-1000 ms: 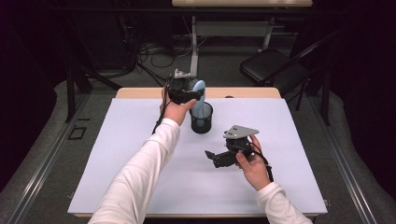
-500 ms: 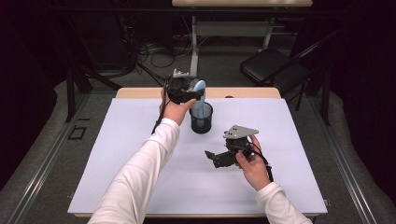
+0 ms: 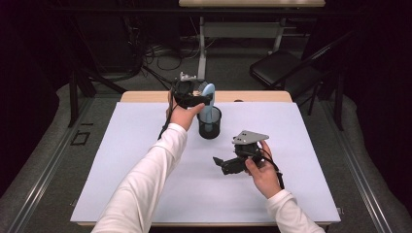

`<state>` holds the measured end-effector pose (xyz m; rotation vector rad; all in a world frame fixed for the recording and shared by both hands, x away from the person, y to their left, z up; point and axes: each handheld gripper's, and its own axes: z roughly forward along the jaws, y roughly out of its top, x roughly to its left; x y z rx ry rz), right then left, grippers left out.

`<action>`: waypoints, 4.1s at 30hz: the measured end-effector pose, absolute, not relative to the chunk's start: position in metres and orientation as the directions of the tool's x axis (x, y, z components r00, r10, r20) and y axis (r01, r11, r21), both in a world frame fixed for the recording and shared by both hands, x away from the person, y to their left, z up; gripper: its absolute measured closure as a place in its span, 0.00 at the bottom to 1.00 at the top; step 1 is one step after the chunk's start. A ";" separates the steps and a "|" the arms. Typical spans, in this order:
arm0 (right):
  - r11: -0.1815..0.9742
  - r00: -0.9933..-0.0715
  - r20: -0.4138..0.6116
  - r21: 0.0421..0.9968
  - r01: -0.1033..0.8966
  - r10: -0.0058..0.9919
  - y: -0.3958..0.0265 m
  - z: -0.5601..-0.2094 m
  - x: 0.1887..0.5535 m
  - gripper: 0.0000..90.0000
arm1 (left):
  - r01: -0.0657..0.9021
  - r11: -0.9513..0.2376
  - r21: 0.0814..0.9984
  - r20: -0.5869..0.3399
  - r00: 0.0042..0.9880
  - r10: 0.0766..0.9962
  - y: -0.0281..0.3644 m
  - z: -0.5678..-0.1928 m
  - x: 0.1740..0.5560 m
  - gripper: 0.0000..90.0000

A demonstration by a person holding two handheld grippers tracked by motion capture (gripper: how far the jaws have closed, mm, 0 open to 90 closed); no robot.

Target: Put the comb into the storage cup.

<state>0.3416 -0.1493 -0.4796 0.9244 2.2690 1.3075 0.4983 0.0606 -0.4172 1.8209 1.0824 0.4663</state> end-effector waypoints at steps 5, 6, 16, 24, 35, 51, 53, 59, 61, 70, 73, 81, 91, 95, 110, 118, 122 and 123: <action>0.358 -0.720 0.012 0.862 0.359 0.694 -0.149 -0.480 0.342 0.00 | 0.477 -0.175 0.862 -0.126 0.533 0.836 0.060 -0.417 0.498 0.18; 0.357 -0.720 0.012 0.863 0.358 0.694 -0.149 -0.480 0.342 0.00 | 0.478 -0.174 0.861 -0.127 0.533 0.837 0.060 -0.417 0.498 0.18; 0.360 -0.721 0.010 0.862 0.357 0.693 -0.149 -0.480 0.342 0.00 | 0.476 -0.171 0.863 -0.120 0.521 0.845 0.060 -0.417 0.498 0.07; 0.360 -0.719 0.009 0.862 0.358 0.694 -0.149 -0.480 0.342 0.00 | 0.475 -0.177 0.862 -0.109 0.514 0.851 0.062 -0.416 0.497 0.01; 0.359 -0.718 0.007 0.862 0.357 0.696 -0.149 -0.481 0.342 0.00 | 0.465 -0.195 0.864 -0.101 0.539 0.837 0.062 -0.414 0.495 0.01; 0.365 -0.714 0.007 0.856 0.367 0.701 -0.149 -0.483 0.344 0.00 | 0.451 -0.170 0.876 -0.119 0.544 0.830 0.067 -0.409 0.495 0.01; 0.364 -0.714 0.008 0.856 0.367 0.700 -0.149 -0.483 0.343 0.00 | 0.459 -0.170 0.872 -0.119 0.536 0.836 0.067 -0.409 0.495 0.01; 0.364 -0.715 0.007 0.857 0.365 0.699 -0.148 -0.482 0.343 0.00 | 0.467 -0.162 0.870 -0.124 0.524 0.843 0.070 -0.408 0.496 0.01; 0.363 -0.714 0.009 0.856 0.367 0.700 -0.148 -0.483 0.343 0.00 | 0.468 -0.156 0.870 -0.128 0.520 0.845 0.071 -0.408 0.496 0.01; 0.364 -0.711 0.005 0.857 0.365 0.703 -0.150 -0.482 0.343 0.00 | 0.482 -0.166 0.861 -0.141 0.538 0.831 0.073 -0.406 0.495 0.01; 0.366 -0.712 0.004 0.856 0.366 0.702 -0.149 -0.482 0.342 0.00 | 0.479 -0.170 0.861 -0.138 0.541 0.829 0.072 -0.405 0.494 0.01; 0.364 -0.712 0.006 0.856 0.366 0.702 -0.149 -0.482 0.342 0.00 | 0.481 -0.195 0.855 -0.124 0.553 0.824 0.072 -0.402 0.492 0.01; 0.367 -0.713 0.001 0.856 0.363 0.702 -0.149 -0.482 0.342 0.00 | 0.488 -0.229 0.842 -0.107 0.569 0.816 0.070 -0.396 0.491 0.01; 0.367 -0.711 0.002 0.856 0.365 0.703 -0.150 -0.482 0.342 0.00 | 0.489 -0.246 0.837 -0.100 0.579 0.809 0.071 -0.393 0.490 0.01; 0.366 -0.711 0.002 0.856 0.364 0.703 -0.150 -0.482 0.343 0.00 | 0.492 -0.287 0.822 -0.079 0.598 0.798 0.075 -0.379 0.485 0.02; 0.366 -0.709 0.001 0.856 0.365 0.705 -0.150 -0.482 0.343 0.00 | 0.493 -0.303 0.816 -0.077 0.611 0.788 0.078 -0.370 0.481 0.02; 0.367 -0.710 -0.001 0.857 0.363 0.705 -0.150 -0.482 0.343 0.00 | 0.496 -0.313 0.810 -0.075 0.617 0.783 0.078 -0.368 0.478 0.03; 0.367 -0.710 0.000 0.857 0.363 0.704 -0.150 -0.482 0.343 0.00 | 0.498 -0.315 0.808 -0.077 0.619 0.781 0.079 -0.367 0.478 0.03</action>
